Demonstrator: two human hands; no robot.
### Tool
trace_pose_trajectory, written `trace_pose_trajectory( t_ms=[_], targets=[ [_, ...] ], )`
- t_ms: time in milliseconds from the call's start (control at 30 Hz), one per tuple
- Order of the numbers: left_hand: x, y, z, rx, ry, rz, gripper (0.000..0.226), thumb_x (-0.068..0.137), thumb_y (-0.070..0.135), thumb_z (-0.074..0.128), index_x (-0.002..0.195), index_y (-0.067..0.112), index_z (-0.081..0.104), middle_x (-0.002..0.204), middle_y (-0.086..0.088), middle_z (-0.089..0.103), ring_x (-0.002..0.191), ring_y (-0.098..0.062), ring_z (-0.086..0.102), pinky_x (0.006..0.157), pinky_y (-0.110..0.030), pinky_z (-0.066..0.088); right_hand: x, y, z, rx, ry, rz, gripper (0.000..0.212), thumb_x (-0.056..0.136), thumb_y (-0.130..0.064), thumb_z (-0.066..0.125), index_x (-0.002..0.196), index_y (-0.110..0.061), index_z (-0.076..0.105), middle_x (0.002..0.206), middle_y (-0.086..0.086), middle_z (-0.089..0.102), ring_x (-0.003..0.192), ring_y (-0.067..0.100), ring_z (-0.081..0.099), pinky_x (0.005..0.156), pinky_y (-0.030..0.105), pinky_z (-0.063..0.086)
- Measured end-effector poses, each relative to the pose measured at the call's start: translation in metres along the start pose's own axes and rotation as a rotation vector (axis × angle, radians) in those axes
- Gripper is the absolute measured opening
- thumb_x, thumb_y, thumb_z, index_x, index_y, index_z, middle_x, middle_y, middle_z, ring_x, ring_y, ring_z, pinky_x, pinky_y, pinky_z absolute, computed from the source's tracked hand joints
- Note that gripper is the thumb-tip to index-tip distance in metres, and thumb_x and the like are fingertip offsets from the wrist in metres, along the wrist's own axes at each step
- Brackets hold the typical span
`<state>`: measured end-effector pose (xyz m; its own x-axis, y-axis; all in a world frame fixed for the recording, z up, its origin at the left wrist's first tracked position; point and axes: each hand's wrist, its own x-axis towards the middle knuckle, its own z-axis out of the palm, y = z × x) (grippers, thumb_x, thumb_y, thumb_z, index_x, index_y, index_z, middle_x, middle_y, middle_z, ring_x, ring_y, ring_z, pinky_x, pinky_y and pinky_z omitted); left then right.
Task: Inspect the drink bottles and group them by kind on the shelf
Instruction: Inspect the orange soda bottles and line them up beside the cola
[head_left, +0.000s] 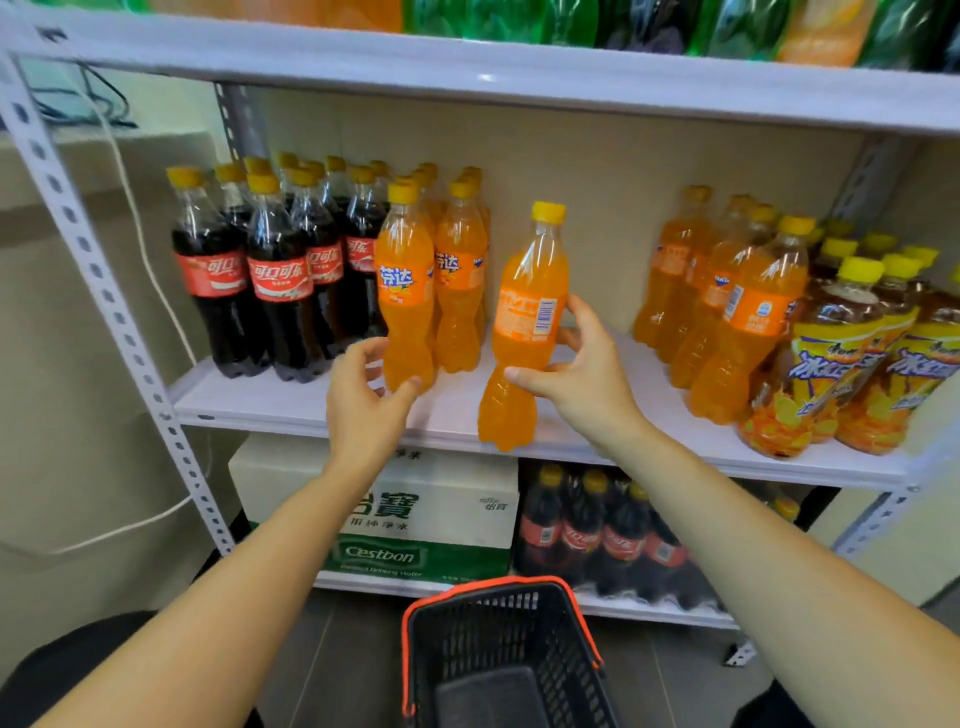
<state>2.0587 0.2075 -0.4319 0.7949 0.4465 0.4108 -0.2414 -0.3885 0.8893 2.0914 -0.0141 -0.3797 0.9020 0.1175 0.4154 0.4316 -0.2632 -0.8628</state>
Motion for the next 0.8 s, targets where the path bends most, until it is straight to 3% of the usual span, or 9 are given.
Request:
trace_pose_trajectory(
  t_ms=[100, 167, 300, 433, 567, 667, 800],
  targets=[
    [0.019, -0.013, 0.002, 0.029, -0.069, -0.045, 0.071, 0.088, 0.022, 0.078, 0.150, 0.019, 0.043, 0.150, -0.003, 0.045, 0.128, -0.019, 0.050, 0.104, -0.041, 0.047, 0.020, 0.007, 0.021, -0.072, 0.032, -0.021, 0.088, 0.073, -0.025, 0.092, 0.143, -0.037, 0.040, 0.117, -0.036, 0.050, 0.107, -0.010, 0.053, 0.090, 0.028, 0.051],
    [0.026, -0.019, 0.005, 0.000, -0.124, -0.045, 0.074, 0.088, 0.020, 0.078, 0.152, 0.021, 0.040, 0.150, -0.002, 0.047, 0.129, -0.020, 0.052, 0.108, -0.043, 0.047, 0.031, 0.011, 0.034, -0.088, 0.067, -0.036, 0.088, 0.073, -0.025, 0.092, 0.145, -0.032, 0.042, 0.119, -0.031, 0.053, 0.107, -0.006, 0.055, 0.089, 0.025, 0.048],
    [0.030, -0.025, 0.013, -0.034, -0.125, -0.033, 0.071, 0.086, 0.021, 0.080, 0.147, 0.026, 0.045, 0.132, 0.010, 0.055, 0.115, -0.013, 0.059, 0.104, -0.048, 0.051, 0.048, 0.021, 0.058, -0.141, 0.120, -0.006, 0.081, 0.073, -0.034, 0.091, 0.140, -0.028, 0.046, 0.133, -0.008, 0.060, 0.120, 0.015, 0.059, 0.098, 0.047, 0.054],
    [0.028, -0.024, 0.018, 0.031, -0.149, -0.041, 0.093, 0.066, 0.055, 0.081, 0.146, 0.037, 0.038, 0.136, 0.010, 0.056, 0.121, -0.017, 0.059, 0.100, -0.052, 0.052, 0.050, 0.029, 0.071, -0.205, 0.063, 0.072, 0.065, 0.076, -0.049, 0.085, 0.130, -0.031, 0.053, 0.127, -0.003, 0.066, 0.115, 0.021, 0.063, 0.095, 0.051, 0.054],
    [0.025, -0.022, 0.025, 0.203, -0.136, -0.012, 0.118, 0.051, 0.070, 0.083, 0.150, 0.039, 0.026, 0.140, 0.008, 0.049, 0.125, -0.018, 0.054, 0.095, -0.049, 0.051, 0.046, 0.037, 0.072, -0.135, -0.063, 0.140, 0.053, 0.079, -0.025, 0.080, 0.124, -0.035, 0.054, 0.114, -0.008, 0.069, 0.106, 0.018, 0.067, 0.094, 0.046, 0.056],
    [0.027, -0.024, 0.029, 0.268, -0.084, -0.009, 0.113, 0.060, 0.062, 0.088, 0.151, 0.035, 0.027, 0.144, 0.004, 0.047, 0.129, -0.023, 0.051, 0.094, -0.050, 0.051, 0.048, 0.038, 0.064, -0.124, -0.109, 0.146, 0.042, 0.082, -0.013, 0.077, 0.116, -0.031, 0.060, 0.101, -0.014, 0.068, 0.100, 0.013, 0.068, 0.084, 0.033, 0.056],
    [0.031, -0.032, 0.027, 0.252, -0.037, -0.016, 0.087, 0.077, 0.047, 0.082, 0.149, 0.040, 0.033, 0.143, 0.006, 0.052, 0.127, -0.023, 0.055, 0.092, -0.044, 0.049, 0.051, 0.039, 0.055, -0.157, -0.141, 0.128, 0.038, 0.085, -0.031, 0.082, 0.119, -0.027, 0.064, 0.095, -0.013, 0.064, 0.090, 0.007, 0.061, 0.081, 0.032, 0.055]
  ],
)
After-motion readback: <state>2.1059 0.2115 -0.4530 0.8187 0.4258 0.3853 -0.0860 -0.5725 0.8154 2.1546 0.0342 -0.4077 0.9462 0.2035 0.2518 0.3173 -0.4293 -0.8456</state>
